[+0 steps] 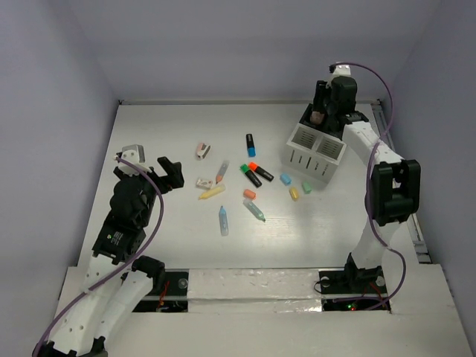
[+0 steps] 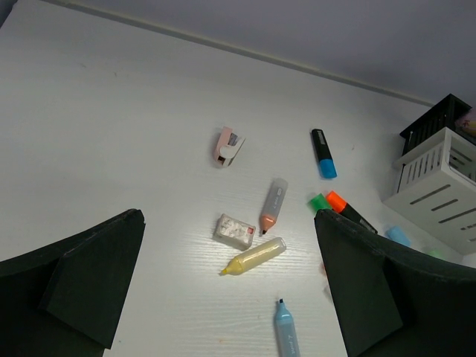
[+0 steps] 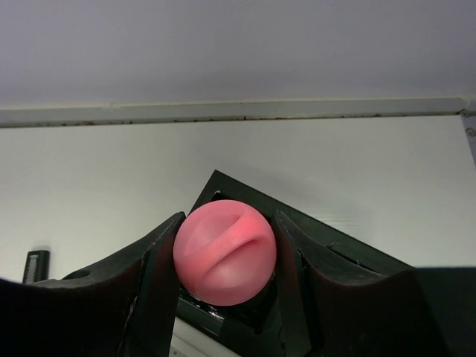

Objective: Sort the stationery into containers
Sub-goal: Place the stationery in the storage box, then pick up the pen from the center of the board.

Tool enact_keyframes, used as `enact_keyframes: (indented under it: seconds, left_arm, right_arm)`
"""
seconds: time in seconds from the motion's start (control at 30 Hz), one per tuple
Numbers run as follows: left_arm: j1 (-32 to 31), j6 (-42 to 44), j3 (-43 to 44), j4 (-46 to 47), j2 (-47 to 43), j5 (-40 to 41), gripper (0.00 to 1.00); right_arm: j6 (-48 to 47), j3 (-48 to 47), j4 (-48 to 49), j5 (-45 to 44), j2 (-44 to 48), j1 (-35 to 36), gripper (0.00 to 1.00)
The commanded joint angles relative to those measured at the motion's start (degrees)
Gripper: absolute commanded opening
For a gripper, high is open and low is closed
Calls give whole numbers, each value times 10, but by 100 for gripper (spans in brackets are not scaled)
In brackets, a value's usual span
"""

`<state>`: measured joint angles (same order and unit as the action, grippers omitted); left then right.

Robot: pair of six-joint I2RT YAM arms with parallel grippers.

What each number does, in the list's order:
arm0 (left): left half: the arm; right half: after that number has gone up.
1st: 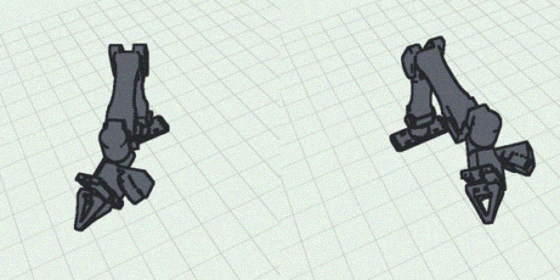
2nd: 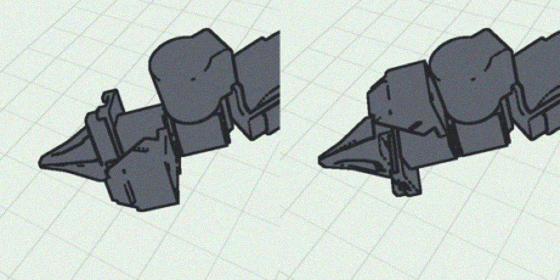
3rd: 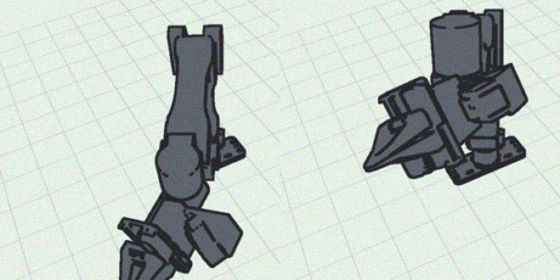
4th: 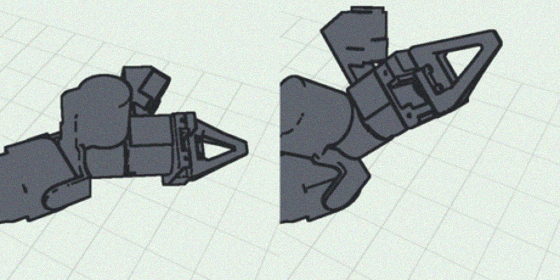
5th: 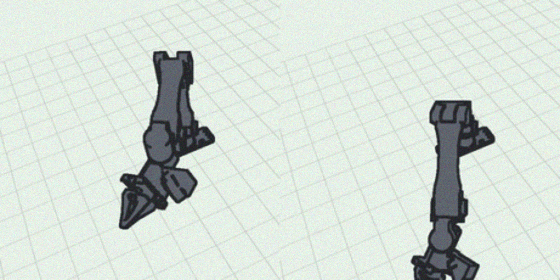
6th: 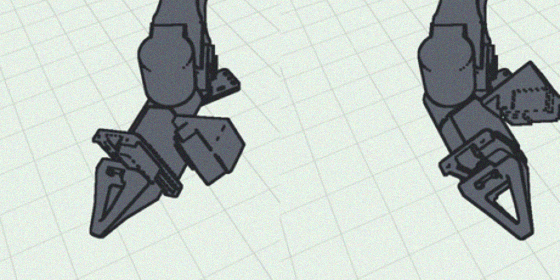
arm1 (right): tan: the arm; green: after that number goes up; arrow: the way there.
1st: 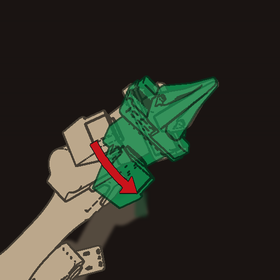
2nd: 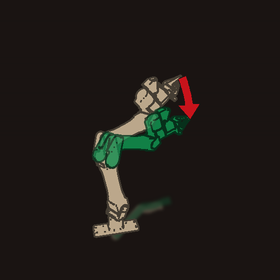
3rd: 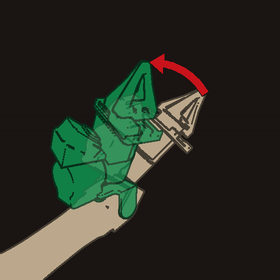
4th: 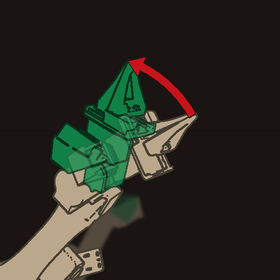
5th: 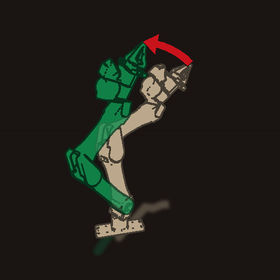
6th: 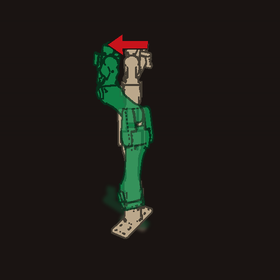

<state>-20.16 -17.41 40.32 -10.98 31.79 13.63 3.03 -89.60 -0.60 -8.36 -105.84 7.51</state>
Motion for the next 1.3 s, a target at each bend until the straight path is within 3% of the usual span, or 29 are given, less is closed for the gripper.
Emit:
enact_keyframes:
  seconds: [0.0,0.17,0.27,0.37,0.4,0.47,0.5,0.6,0.77,0.87,0.9,1.03,1.27]
  left_arm:
    - [-2,7,13,21,4,-5,99]
    - [3,7,13,22,6,-8,99]
    - [3,8,13,23,8,-10,99]
    - [3,8,13,23,7,-11,99]
    - [3,8,13,23,6,-11,99]
    - [3,8,13,22,7,-11,99]
    - [3,8,13,22,9,-11,99]
    - [3,8,13,24,8,-13,99]
    - [3,8,13,25,8,-16,99]
    - [3,8,13,25,10,-18,99]
    - [3,8,13,24,11,-18,99]
    - [3,8,13,25,12,-20,99]
    - [3,9,13,26,8,-27,99]
  right_arm:
    - [8,12,61,12,-2,-1,21]
    - [12,26,69,13,-5,-1,25]
    - [12,35,73,11,-4,-1,34]
    - [10,36,73,11,-2,-1,50]
    - [11,36,72,11,-2,-1,62]
    - [12,33,67,12,1,-1,72]
    - [12,31,66,11,2,-1,82]
    - [15,25,55,19,10,-1,89]
    - [45,22,34,63,39,10,89]
    - [54,40,31,80,62,46,80]
    - [55,50,29,79,65,58,71]
    - [56,49,8,79,59,123,56]
    - [60,-23,-79,94,-11,196,55]
